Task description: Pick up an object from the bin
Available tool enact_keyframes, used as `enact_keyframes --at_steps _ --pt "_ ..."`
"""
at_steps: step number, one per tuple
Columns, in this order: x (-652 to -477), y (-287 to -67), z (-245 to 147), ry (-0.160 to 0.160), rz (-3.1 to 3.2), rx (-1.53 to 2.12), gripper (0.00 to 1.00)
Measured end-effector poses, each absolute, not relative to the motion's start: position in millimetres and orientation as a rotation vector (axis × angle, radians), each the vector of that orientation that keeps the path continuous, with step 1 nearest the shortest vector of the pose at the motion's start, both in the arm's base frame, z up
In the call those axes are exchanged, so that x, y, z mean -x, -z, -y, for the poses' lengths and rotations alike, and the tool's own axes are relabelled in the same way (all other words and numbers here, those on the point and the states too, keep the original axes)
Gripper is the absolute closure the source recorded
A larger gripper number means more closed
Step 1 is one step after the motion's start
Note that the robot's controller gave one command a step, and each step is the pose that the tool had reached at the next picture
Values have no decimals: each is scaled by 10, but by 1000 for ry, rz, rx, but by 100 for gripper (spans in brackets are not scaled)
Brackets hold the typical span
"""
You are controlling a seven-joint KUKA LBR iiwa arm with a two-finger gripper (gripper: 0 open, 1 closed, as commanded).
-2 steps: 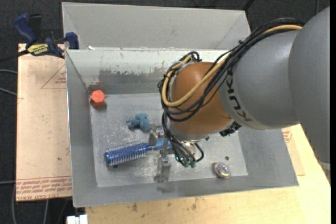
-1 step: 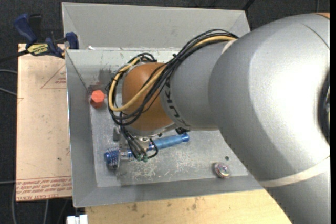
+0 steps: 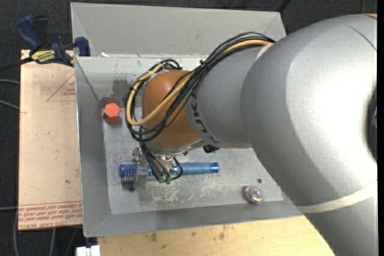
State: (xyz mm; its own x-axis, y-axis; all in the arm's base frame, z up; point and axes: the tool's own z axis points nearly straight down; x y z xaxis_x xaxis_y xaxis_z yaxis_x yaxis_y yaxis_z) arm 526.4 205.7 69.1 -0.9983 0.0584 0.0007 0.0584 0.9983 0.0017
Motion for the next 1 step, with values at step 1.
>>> enact_keyframes --at_steps 1 --pt "-4950 -2194 -2295 9 3147 77 100"
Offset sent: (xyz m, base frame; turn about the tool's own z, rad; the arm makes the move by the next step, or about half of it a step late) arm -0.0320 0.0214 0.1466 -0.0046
